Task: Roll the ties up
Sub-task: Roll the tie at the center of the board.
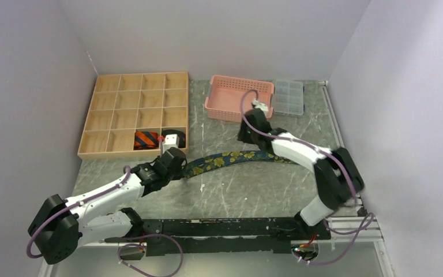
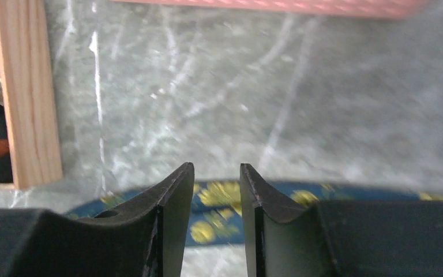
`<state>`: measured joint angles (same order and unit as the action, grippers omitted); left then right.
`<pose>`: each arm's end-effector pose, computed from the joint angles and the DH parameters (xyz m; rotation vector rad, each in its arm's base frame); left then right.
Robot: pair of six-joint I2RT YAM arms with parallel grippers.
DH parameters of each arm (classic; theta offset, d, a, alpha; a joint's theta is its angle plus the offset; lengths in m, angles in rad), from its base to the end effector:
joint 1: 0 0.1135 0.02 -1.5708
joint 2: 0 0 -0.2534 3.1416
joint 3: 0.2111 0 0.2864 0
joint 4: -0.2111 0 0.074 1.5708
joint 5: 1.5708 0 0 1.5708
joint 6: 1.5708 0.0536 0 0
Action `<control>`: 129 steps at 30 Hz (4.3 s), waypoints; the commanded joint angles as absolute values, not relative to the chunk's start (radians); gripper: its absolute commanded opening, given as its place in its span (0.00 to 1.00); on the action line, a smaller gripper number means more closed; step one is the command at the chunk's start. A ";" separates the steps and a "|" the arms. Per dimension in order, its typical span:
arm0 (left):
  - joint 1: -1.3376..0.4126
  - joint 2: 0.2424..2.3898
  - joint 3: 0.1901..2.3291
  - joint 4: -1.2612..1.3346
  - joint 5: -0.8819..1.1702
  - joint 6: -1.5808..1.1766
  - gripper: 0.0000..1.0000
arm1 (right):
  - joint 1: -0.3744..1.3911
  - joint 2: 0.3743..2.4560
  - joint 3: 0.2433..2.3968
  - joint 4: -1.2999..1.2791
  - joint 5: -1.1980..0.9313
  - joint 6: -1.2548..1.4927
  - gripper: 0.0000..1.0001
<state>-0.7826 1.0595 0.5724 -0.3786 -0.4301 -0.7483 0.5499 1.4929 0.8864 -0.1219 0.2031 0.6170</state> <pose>0.1938 -0.1612 0.1630 -0.1478 2.3420 -0.2279 0.3117 0.1784 0.1716 0.1827 2.3022 0.3732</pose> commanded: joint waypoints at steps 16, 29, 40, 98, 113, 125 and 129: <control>-0.789 1.024 0.671 -0.434 -0.422 -0.710 0.03 | 0.778 1.843 1.033 -0.202 0.102 0.462 0.31; -0.788 1.020 0.659 -0.447 -0.457 -0.716 0.03 | 0.921 1.680 0.822 -0.203 0.062 0.590 0.31; -0.788 0.993 0.592 -0.408 -0.427 -0.753 0.03 | 0.879 1.415 0.876 -0.345 0.318 0.585 0.56; -0.790 0.861 0.507 -0.532 -0.475 -0.888 0.03 | 1.068 1.732 1.035 -0.211 0.196 0.553 0.52; -0.787 0.770 0.513 -0.641 -0.537 -0.929 0.76 | 1.053 1.669 0.971 -0.183 0.222 0.557 0.55; -0.533 0.849 0.525 -0.531 -0.236 -0.763 0.63 | 0.999 1.566 0.909 -0.192 0.196 0.534 0.55; -0.460 0.861 0.604 -0.622 -0.122 -0.737 0.75 | 0.982 1.545 0.882 -0.145 0.109 0.535 0.55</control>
<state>-0.5209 0.8558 0.5114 -0.5659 -0.2844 -0.7956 0.9951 1.5848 0.9085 -0.1932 0.1822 0.5488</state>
